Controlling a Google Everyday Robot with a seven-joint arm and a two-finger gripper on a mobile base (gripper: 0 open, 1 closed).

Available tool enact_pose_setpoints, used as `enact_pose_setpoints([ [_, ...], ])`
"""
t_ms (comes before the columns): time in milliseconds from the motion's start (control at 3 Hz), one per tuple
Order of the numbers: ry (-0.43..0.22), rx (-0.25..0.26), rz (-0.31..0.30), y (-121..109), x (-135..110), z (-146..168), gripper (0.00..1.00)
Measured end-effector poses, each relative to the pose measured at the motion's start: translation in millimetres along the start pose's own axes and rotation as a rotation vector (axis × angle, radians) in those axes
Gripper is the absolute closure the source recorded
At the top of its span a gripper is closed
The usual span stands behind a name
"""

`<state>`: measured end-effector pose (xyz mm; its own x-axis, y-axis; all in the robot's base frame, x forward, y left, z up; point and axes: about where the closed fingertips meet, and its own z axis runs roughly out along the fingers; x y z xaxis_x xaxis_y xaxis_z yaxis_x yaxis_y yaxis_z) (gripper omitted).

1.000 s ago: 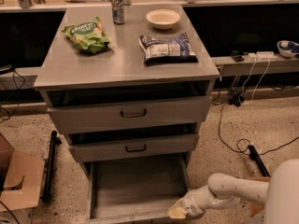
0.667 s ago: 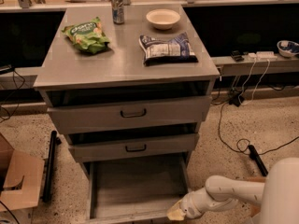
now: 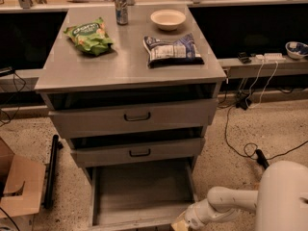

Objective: Close bottom drawer

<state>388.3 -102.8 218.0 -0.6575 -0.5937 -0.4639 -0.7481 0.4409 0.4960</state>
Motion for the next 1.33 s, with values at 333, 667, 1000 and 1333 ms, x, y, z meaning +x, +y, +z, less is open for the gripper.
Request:
enact_pose_setpoints([
  [333, 0.001, -0.009, 0.004, -16.5, 10.8, 17.6, 1.0],
  [667, 0.0, -0.013, 0.004, -16.5, 11.1, 18.3, 1.0],
  [1000, 0.005, -0.029, -0.005, -13.7, 10.2, 22.2, 1.0],
  [1333, 0.009, -0.066, -0.019, -8.7, 9.2, 35.1, 1.0],
])
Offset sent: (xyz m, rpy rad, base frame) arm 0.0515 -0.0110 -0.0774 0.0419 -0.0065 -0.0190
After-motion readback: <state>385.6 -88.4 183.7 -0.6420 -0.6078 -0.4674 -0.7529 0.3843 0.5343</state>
